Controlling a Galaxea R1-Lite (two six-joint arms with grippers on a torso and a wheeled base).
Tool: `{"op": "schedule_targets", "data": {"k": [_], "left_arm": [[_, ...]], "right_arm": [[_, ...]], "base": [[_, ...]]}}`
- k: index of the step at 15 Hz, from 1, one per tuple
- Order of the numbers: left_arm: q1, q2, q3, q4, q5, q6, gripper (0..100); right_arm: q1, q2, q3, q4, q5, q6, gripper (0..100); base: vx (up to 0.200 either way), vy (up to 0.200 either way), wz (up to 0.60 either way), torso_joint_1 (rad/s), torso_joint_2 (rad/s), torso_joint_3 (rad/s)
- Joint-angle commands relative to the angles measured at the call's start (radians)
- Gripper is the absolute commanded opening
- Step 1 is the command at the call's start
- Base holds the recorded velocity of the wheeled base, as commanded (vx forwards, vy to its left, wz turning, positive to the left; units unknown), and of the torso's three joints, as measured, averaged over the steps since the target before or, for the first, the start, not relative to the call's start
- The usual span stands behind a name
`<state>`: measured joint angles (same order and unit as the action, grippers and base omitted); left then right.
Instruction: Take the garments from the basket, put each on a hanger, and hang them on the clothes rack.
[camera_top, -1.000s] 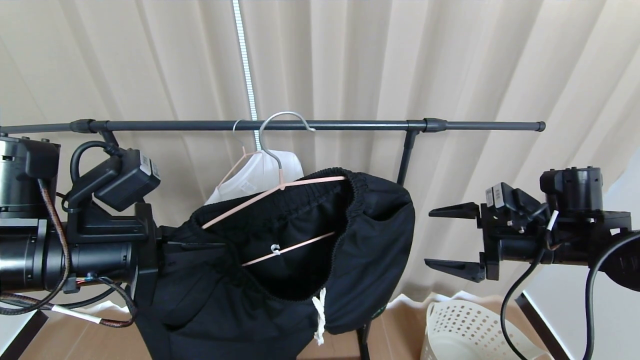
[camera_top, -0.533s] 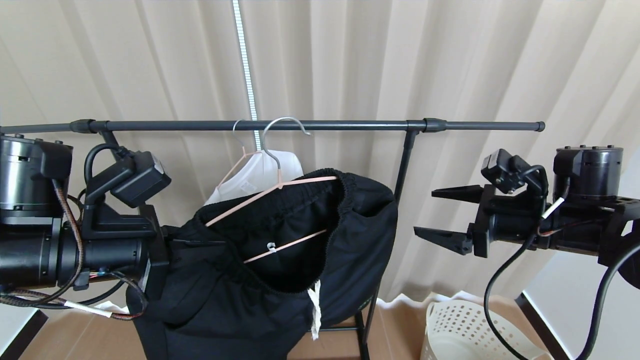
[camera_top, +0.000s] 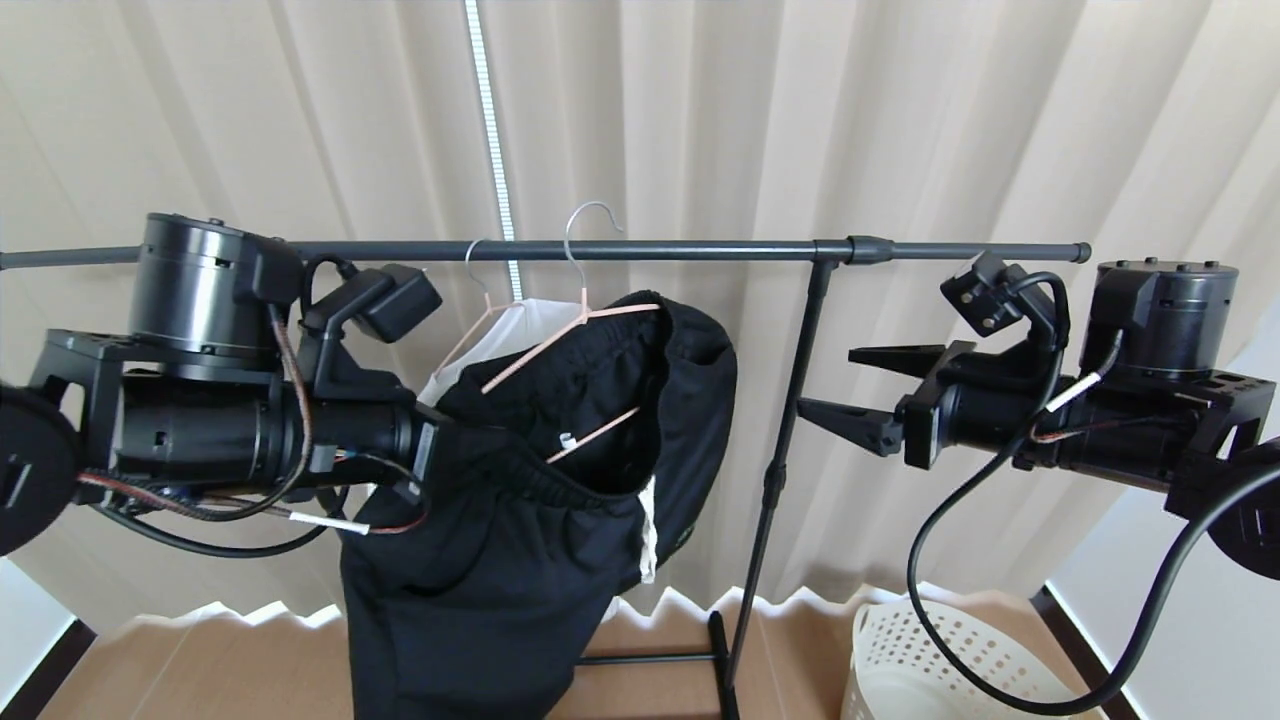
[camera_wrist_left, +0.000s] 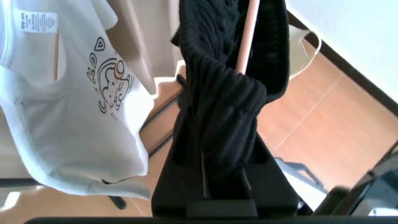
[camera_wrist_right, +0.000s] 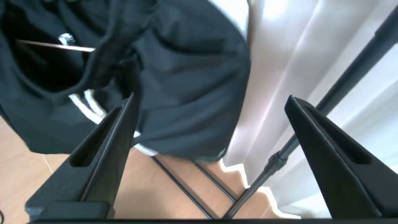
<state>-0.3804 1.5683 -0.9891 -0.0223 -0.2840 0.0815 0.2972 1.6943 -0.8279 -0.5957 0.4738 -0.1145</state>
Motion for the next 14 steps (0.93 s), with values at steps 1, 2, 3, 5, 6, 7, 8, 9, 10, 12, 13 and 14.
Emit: {"op": "schedule_targets", "data": {"k": [1, 2, 3, 5, 6, 7, 8, 9, 10, 12, 13, 14], "left_arm": [[-0.040, 0.114, -0.080, 0.001, 0.057, -0.071, 0], [-0.049, 0.145, -0.114, 0.002, 0.080, -0.108, 0], [-0.058, 0.171, -0.141, 0.002, 0.097, -0.143, 0], [-0.067, 0.217, -0.190, 0.004, 0.126, -0.197, 0], [-0.067, 0.237, -0.212, 0.004, 0.138, -0.216, 0], [-0.067, 0.248, -0.224, 0.004, 0.144, -0.229, 0], [-0.067, 0.272, -0.249, 0.004, 0.146, -0.252, 0], [-0.067, 0.286, -0.267, 0.004, 0.146, -0.253, 0], [-0.064, 0.306, -0.293, 0.002, 0.149, -0.261, 0], [-0.063, 0.335, -0.342, 0.001, 0.148, -0.289, 0], [-0.060, 0.357, -0.368, -0.001, 0.149, -0.301, 0], [-0.058, 0.372, -0.390, 0.001, 0.149, -0.310, 0]], "right_arm": [[0.002, 0.008, -0.002, -0.001, -0.009, -0.001, 100], [0.002, 0.008, -0.002, -0.001, -0.011, -0.001, 100], [0.002, 0.008, -0.002, -0.001, -0.011, -0.001, 100], [0.002, 0.008, -0.002, -0.001, -0.012, -0.001, 100], [0.002, 0.008, -0.002, -0.001, -0.012, -0.001, 100], [0.000, 0.008, -0.002, -0.001, -0.012, -0.001, 100], [0.002, 0.010, -0.002, -0.001, -0.012, -0.001, 100], [0.000, 0.010, -0.002, -0.001, -0.012, -0.002, 100], [0.000, 0.008, -0.002, -0.001, -0.012, -0.001, 100], [0.000, 0.010, -0.002, -0.001, -0.012, -0.001, 100], [0.000, 0.010, -0.002, -0.001, -0.014, -0.002, 100], [0.002, 0.010, -0.002, -0.001, -0.014, -0.002, 100]], "base": [[0.000, 0.000, 0.00, 0.000, 0.00, 0.000], [0.000, 0.000, 0.00, 0.000, 0.00, 0.000], [0.000, 0.000, 0.00, 0.000, 0.00, 0.000], [0.000, 0.000, 0.00, 0.000, 0.00, 0.000], [0.000, 0.000, 0.00, 0.000, 0.00, 0.000], [0.000, 0.000, 0.00, 0.000, 0.00, 0.000], [0.000, 0.000, 0.00, 0.000, 0.00, 0.000], [0.000, 0.000, 0.00, 0.000, 0.00, 0.000], [0.000, 0.000, 0.00, 0.000, 0.00, 0.000], [0.000, 0.000, 0.00, 0.000, 0.00, 0.000], [0.000, 0.000, 0.00, 0.000, 0.00, 0.000], [0.000, 0.000, 0.00, 0.000, 0.00, 0.000]]}}
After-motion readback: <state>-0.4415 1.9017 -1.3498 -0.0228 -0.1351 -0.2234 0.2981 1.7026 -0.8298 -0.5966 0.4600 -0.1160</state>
